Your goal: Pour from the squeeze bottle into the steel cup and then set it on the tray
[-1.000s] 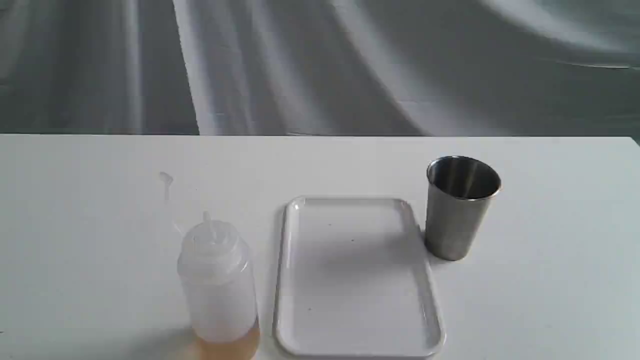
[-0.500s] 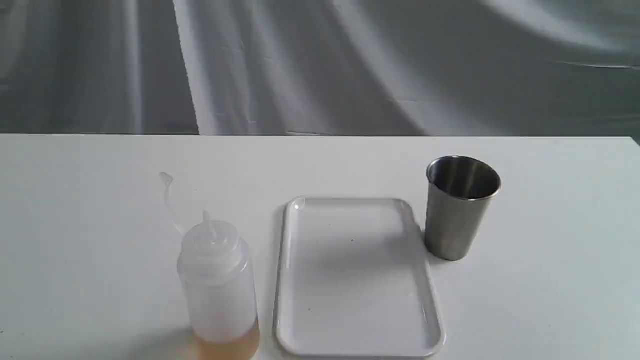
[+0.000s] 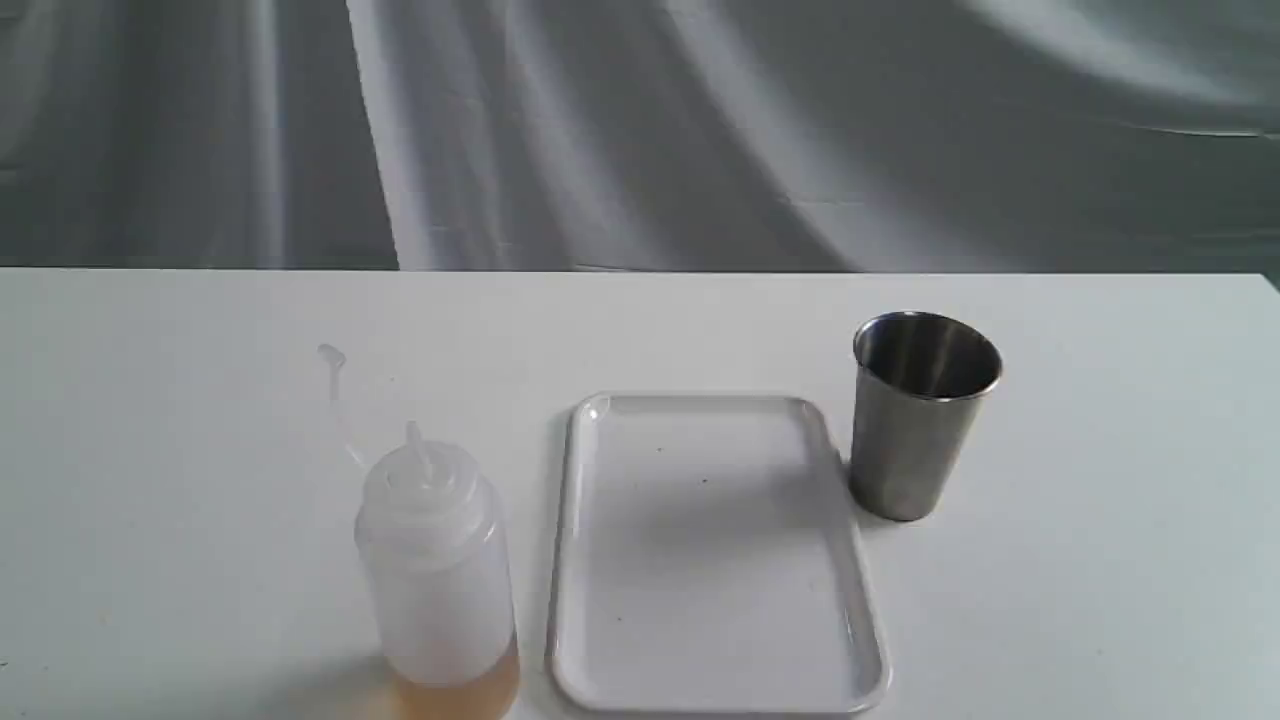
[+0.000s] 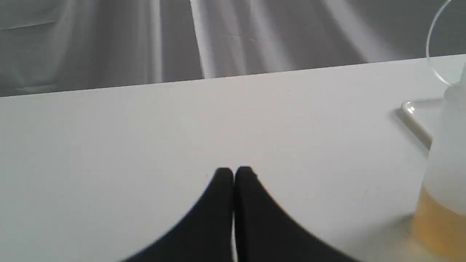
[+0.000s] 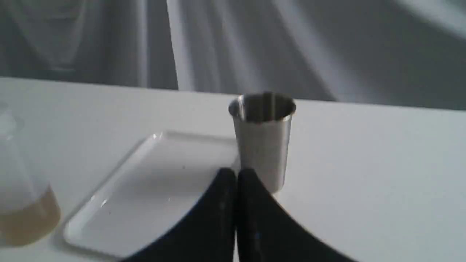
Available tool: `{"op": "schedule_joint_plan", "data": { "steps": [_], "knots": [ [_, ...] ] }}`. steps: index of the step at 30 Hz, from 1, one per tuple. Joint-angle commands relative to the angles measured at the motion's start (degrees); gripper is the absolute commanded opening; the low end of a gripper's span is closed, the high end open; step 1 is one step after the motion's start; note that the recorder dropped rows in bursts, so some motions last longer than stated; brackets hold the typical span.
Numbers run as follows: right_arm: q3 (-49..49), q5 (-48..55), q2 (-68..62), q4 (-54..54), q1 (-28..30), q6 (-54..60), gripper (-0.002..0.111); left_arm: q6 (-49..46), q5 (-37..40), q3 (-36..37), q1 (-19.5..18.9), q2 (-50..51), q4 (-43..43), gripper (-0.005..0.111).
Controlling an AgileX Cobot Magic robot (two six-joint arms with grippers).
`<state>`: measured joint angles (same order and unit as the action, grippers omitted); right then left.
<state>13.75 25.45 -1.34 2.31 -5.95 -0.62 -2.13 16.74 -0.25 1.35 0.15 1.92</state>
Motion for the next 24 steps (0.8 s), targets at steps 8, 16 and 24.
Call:
{"op": "schedule_joint_plan", "data": {
  "steps": [8,16,24],
  "knots": [
    [11.46,0.55,-13.32,-4.32,0.35,0.05,0.0,0.2,-0.44,0.25,-0.09,-0.15,-0.04,0.0],
    [12.39,-2.52,-18.07,-4.81,0.35,-0.06,0.0,0.28,-0.44,0.25,-0.09,-0.15,-0.04,0.0],
    [12.39,-2.04,-21.22,-4.81,0.35,-1.81,0.0,0.28,-0.44,0.25,-0.09,-0.15,-0.04,0.0]
  ]
}}
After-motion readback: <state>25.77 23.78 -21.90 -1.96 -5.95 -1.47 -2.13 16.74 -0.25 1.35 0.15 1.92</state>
